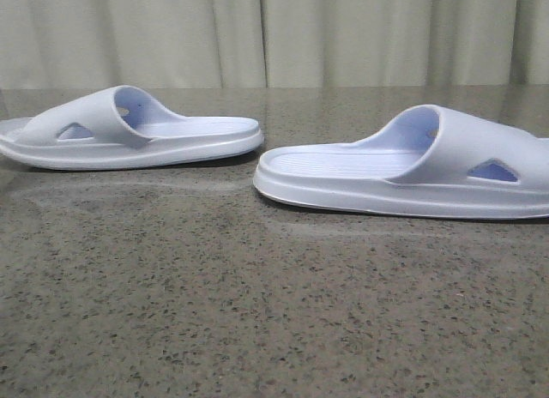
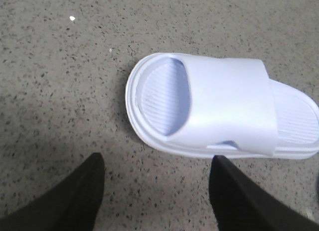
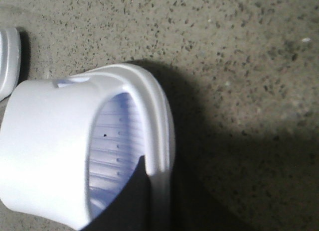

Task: Insert blue slippers together front up
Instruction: 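Grasp the slipper heels, left gripper on one, right gripper on other, then lift both slippers off the table and bring them together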

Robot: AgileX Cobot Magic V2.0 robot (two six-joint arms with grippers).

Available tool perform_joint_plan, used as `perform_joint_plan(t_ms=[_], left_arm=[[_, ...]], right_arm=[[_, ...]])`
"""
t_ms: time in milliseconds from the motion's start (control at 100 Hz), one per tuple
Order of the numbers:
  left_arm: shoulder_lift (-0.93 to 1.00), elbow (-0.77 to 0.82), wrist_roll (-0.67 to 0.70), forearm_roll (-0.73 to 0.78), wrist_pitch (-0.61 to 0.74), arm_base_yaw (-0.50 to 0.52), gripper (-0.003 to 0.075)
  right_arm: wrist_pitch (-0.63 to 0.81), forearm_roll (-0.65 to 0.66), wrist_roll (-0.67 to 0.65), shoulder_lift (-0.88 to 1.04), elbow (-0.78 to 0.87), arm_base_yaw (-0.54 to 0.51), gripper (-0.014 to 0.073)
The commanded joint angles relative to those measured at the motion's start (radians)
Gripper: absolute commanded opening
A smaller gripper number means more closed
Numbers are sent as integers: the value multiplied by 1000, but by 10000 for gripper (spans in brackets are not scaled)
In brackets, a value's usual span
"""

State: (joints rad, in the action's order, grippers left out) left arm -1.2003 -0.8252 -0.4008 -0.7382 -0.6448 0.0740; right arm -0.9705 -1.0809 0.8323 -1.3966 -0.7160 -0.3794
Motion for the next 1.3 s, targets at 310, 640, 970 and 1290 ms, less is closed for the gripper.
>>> perform_joint_plan(t_ms=[310,640,970,1290], left_arm=[[-306,-129,-326,-430,-135,78,405],[-411,-193,-337,-452,-123,78,399],[-448,-204,-397,-482,-226,85,18],[-330,-204,-418,-515,-327,213,15]], right_arm=[[8,-35,23,22,-25,-7,-104],[18,-35,33,22,-25,-7,-104],[19,-35,34,22,-25,-7,-104],[-71,-85,34,24,-109,-7,-104]])
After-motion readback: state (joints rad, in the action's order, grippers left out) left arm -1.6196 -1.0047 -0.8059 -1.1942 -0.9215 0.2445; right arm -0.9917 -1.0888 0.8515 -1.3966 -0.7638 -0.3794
